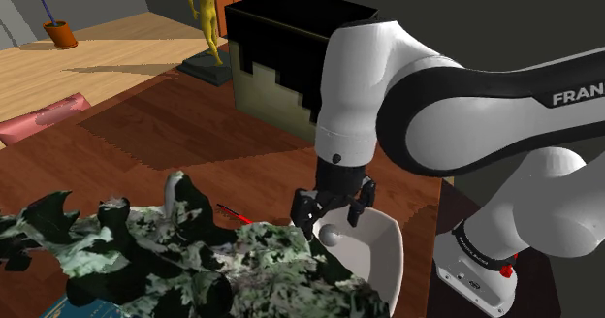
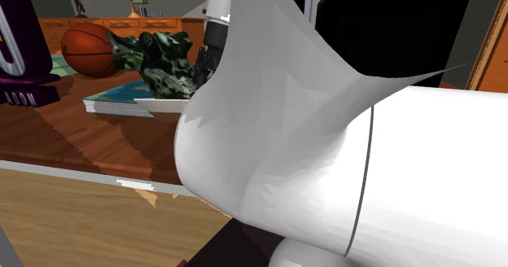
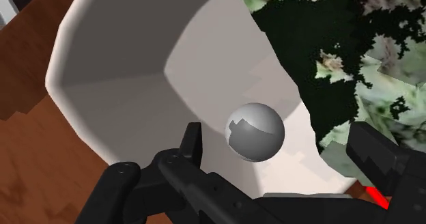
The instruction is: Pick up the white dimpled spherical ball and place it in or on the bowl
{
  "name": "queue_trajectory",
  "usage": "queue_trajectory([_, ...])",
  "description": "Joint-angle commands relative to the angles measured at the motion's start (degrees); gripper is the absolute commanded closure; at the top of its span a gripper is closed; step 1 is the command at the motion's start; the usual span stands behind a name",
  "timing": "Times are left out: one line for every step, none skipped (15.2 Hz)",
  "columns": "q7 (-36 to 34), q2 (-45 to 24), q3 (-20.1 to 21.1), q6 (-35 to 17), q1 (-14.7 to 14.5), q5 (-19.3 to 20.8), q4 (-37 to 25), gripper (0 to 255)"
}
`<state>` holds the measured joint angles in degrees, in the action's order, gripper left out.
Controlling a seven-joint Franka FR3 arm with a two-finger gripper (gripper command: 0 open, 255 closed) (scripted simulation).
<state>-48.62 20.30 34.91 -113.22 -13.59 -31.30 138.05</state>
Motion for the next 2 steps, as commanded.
queue_trajectory([0.0,-0.1,0.1,-0.5,0.0,0.0,0.1,0])
queue_trajectory([-20.9,-4.7,3.7,6.1,4.5,5.6,-6.5,0])
